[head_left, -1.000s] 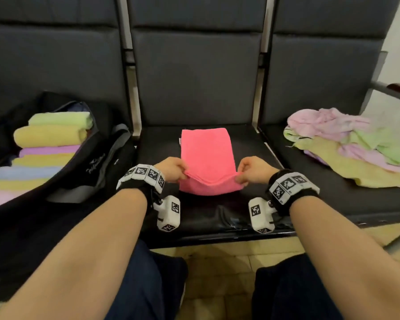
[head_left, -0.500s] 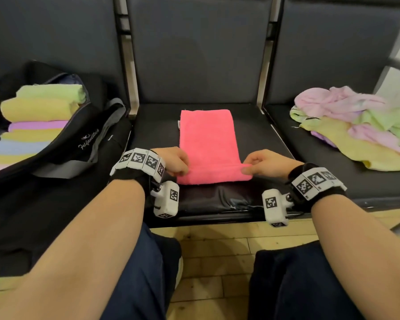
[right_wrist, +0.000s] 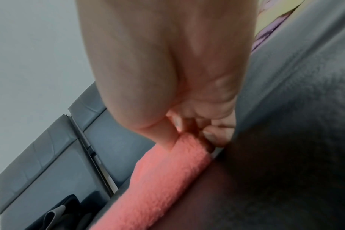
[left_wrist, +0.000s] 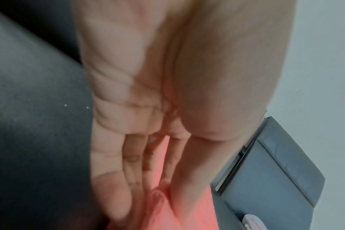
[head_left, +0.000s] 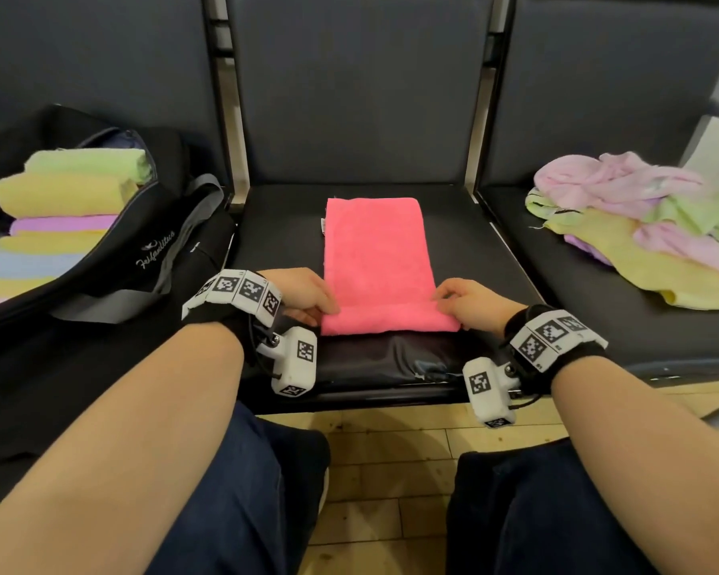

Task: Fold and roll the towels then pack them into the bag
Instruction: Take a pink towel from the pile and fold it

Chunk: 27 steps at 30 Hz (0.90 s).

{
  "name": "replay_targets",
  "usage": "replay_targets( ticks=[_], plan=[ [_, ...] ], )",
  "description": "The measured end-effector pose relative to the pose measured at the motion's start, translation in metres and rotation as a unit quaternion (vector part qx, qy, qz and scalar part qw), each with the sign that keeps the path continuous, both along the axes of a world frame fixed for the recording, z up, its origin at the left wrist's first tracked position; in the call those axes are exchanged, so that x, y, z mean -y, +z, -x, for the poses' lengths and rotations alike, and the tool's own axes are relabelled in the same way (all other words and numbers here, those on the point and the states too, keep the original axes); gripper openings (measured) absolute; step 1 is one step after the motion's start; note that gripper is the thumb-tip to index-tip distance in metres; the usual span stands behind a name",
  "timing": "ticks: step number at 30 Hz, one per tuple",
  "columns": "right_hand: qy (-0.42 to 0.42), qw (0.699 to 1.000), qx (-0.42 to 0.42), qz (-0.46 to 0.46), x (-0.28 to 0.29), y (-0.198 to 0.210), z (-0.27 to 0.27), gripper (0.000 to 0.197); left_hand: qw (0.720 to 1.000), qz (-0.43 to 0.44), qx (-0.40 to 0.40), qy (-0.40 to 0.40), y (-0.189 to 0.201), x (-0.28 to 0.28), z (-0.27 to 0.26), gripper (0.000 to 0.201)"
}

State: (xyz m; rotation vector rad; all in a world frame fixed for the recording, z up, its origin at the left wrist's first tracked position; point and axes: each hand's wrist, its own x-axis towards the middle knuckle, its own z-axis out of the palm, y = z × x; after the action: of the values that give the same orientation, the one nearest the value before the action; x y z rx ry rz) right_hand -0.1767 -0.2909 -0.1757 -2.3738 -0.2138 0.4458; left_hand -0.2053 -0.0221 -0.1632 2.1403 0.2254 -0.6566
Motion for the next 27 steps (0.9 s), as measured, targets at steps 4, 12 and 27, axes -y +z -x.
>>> replay_targets(
  ticks=[4,12,27],
  plan=[
    [0.011,0.998,0.015,0.059,-0.003,0.000,-0.001,0.009,0.999,-0.033,0.000,-0.033,0.001,0.004,0.001,0.011],
    [0.116,0.975,0.141,0.125,-0.006,0.009,0.006,0.018,0.970,-0.126,0.158,-0.134,0.004,0.011,0.008,0.015],
    [0.171,0.955,0.071,0.234,-0.004,0.025,0.020,0.031,0.931,-0.278,0.126,-0.200,0.005,0.019,0.012,0.027]
  ],
)
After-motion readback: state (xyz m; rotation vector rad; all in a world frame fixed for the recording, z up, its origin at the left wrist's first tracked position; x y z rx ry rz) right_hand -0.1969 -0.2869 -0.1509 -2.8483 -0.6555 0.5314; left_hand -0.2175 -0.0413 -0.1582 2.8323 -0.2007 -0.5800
